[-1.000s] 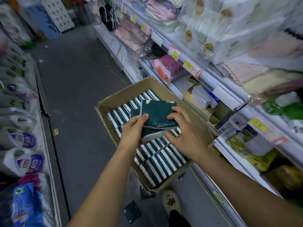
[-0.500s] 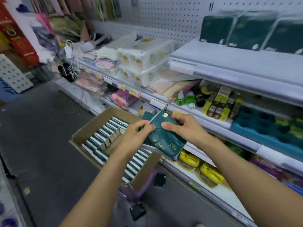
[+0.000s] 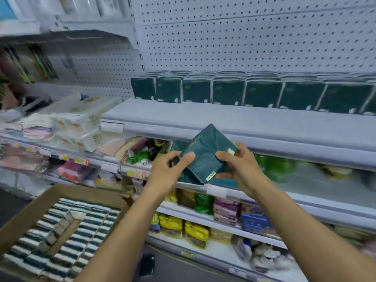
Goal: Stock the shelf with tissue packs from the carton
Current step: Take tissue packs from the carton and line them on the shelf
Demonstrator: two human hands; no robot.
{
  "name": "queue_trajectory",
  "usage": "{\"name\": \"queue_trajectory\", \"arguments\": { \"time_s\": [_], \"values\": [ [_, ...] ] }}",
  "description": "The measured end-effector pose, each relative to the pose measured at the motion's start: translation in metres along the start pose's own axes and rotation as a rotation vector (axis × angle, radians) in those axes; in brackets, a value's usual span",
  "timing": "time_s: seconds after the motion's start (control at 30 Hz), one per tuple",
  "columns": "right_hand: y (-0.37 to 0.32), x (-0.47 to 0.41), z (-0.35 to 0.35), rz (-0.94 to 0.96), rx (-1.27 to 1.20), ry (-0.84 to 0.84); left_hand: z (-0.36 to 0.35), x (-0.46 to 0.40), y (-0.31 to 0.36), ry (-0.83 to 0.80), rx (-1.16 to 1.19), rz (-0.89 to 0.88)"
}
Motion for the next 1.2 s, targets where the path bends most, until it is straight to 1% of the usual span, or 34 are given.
{"name": "queue_trajectory", "arguments": {
  "time_s": [0.1,0.33,0.5,0.63,0.73,0.9,1.07,1.2],
  "values": [
    [-0.023,0.016,0.066,0.043,0.034,0.014,-0.058,-0.017,0.022,0.020,-0.038,-0.067],
    [-0.088,0.043,0.201,0.244,0.305,0.162,-0.188,-0.048,0.085,-0.077,-0.005,-0.167],
    [-0.126,0.055,0.278,0.296,0.409,0.277,-0.267,-0.068,0.127,-0.143,0.038,-0.241],
    [-0.145,0.058,0.331,0.303,0.402,0.339,-0.321,-0.085,0.152,-0.216,0.059,-0.272],
    [-0.150,0.056,0.362,0.302,0.361,0.377,-0.353,-0.100,0.161,-0.254,0.044,-0.292],
    [-0.157,0.045,0.407,0.303,0.295,0.524,-0.383,-0.130,0.165,-0.280,0.017,-0.332],
    [-0.160,0.037,0.452,0.234,0.351,0.625,-0.410,-0.161,0.151,-0.343,-0.047,-0.421],
    [-0.163,0.034,0.484,0.200,0.414,0.709,-0.431,-0.170,0.150,-0.470,0.069,-0.453]
  ]
}}
Point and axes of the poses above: each hand's wrist, its own x-axis away from the middle knuckle, its own z-axis out of the back of the hand, y = z × x, the point moved 1 cm from there along -x, towards the middle knuckle, and after that the axes turned 9 degrees about -z, right-handed, at the moved point
